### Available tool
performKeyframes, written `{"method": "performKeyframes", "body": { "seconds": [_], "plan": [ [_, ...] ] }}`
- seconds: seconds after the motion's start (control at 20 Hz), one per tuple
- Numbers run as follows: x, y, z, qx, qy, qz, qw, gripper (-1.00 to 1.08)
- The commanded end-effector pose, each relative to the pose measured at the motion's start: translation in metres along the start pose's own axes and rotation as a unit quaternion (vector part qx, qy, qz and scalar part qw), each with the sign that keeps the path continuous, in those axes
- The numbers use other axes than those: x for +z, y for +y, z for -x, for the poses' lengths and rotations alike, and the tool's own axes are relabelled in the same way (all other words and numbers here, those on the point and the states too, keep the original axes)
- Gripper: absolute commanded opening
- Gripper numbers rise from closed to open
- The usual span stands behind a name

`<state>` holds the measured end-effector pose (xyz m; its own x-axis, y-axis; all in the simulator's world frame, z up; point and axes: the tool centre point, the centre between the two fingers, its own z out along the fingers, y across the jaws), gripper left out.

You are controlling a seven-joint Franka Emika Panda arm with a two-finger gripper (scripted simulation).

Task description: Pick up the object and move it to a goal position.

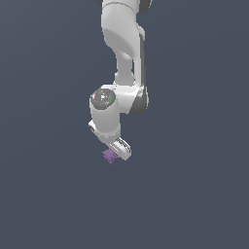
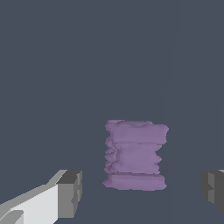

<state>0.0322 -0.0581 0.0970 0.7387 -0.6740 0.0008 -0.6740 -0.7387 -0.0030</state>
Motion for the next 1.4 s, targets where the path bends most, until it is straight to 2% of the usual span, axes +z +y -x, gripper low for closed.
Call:
{"method": "performKeyframes", "body": {
  "seconds": [0.0, 0.4, 0.85, 1.1, 1.15, 1.35],
  "plan": [
    [0.003, 0.002, -0.002, 0.014, 0.000, 0.001, 0.9999, 1.00],
    [0.009, 0.003, -0.003, 0.018, 0.000, 0.001, 0.9998, 1.00],
    [0.050, 0.004, -0.002, 0.021, 0.000, 0.002, 0.9998, 1.00],
    [0.055, 0.003, -0.003, 0.021, 0.000, 0.002, 0.9998, 1.00],
    [0.055, 0.003, -0.003, 0.021, 0.000, 0.002, 0.9998, -1.00],
    [0.055, 0.003, -0.003, 0.021, 0.000, 0.002, 0.9998, -1.00]
  ]
}}
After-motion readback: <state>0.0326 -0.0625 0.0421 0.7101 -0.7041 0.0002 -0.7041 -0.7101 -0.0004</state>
